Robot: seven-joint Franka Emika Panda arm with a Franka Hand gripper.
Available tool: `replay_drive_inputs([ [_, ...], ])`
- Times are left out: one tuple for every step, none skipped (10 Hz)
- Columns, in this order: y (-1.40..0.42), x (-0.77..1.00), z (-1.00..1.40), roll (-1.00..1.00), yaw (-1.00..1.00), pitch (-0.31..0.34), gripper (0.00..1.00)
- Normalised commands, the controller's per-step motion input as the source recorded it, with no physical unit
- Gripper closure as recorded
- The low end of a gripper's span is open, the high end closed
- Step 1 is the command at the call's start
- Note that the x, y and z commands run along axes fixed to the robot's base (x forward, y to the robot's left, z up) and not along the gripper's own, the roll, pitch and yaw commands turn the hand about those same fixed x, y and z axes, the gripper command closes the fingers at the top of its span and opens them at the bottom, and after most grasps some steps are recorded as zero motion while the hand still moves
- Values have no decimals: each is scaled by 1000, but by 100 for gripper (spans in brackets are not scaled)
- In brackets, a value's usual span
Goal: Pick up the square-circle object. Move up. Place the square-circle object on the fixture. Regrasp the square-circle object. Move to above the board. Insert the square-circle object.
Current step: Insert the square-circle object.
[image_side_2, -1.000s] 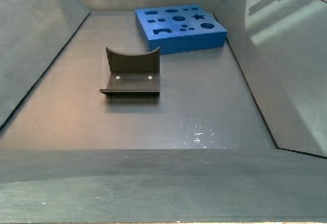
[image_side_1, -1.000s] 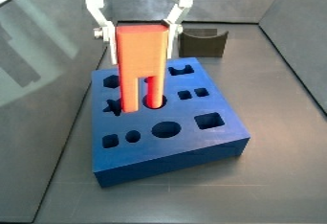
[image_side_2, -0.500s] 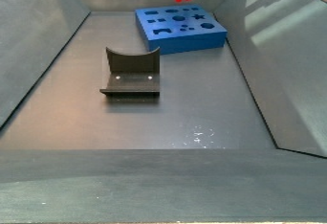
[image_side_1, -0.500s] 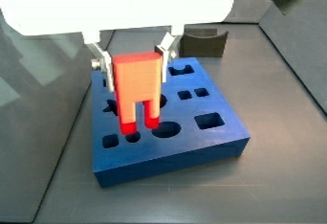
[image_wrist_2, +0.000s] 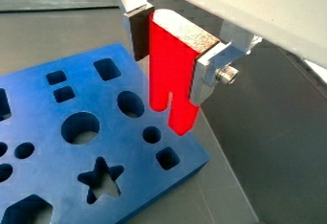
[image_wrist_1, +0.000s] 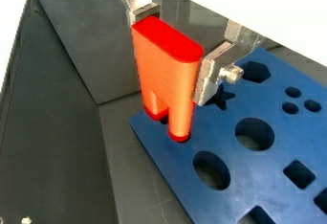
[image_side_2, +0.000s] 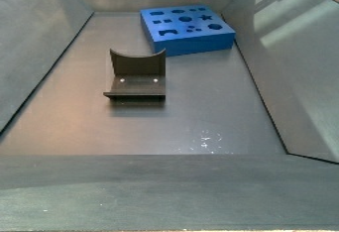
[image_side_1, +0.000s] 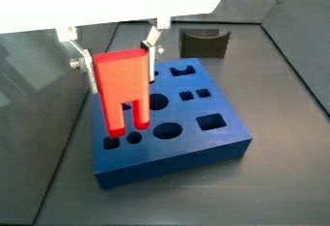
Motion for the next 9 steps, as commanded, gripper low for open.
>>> replay_drive_inputs([
  [54, -111, -183, 123, 0, -40, 100],
  [189, -66, -77, 47, 0, 0, 100],
  [286, 0, 0, 16, 0, 0, 100],
  [223, 26, -9, 20, -77, 7, 100],
  [103, 134, -74, 41, -240, 0, 100],
  [11, 86, -143, 70, -277, 0, 100],
  [0, 0, -251, 94, -191, 0, 100],
  [0, 9, -240, 94, -183, 0, 100],
  [0, 0, -174, 94, -149, 0, 100],
])
